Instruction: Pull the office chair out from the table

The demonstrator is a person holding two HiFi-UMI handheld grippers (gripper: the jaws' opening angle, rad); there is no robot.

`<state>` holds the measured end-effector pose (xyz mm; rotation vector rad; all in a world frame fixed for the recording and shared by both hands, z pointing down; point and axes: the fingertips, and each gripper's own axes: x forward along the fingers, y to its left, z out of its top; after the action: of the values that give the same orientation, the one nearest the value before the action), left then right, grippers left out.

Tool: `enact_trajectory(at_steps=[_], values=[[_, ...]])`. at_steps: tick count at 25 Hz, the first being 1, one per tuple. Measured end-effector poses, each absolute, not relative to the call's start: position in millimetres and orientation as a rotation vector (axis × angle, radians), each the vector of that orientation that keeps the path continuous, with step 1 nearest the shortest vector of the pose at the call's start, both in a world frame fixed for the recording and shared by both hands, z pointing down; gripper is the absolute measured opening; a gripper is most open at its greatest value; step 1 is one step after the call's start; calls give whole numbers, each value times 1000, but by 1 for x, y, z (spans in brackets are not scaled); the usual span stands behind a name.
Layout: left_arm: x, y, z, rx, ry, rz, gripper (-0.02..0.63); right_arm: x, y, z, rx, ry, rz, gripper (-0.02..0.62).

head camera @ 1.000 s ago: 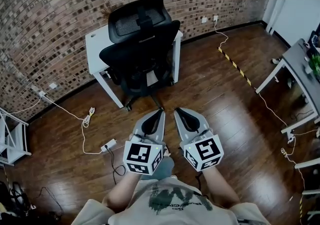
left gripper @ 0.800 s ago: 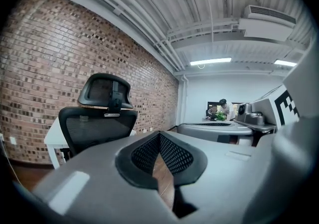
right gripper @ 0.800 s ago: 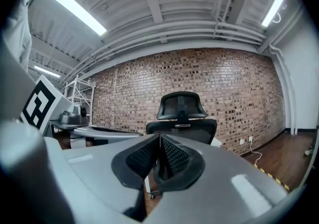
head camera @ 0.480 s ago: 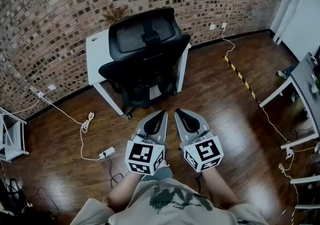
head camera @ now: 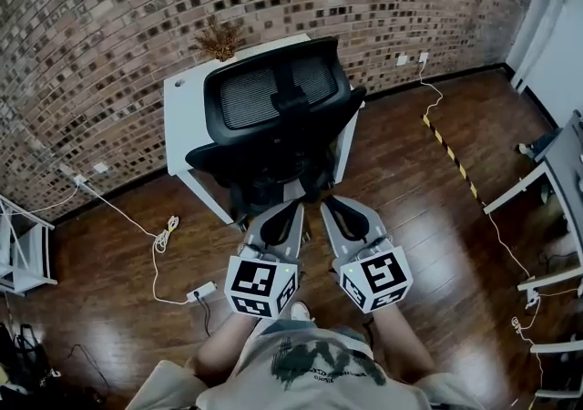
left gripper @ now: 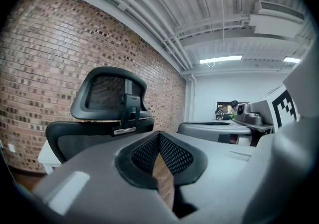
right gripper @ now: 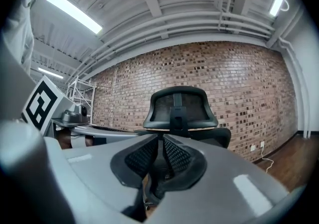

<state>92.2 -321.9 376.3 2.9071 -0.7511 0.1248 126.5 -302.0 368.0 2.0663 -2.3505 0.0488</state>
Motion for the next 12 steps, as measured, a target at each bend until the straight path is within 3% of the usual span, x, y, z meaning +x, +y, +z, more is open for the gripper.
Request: enact_trajectory(at_steps=[12], values=[[123, -383, 362, 2855, -932, 57, 14, 168, -366, 354, 1913, -2458, -3, 46]])
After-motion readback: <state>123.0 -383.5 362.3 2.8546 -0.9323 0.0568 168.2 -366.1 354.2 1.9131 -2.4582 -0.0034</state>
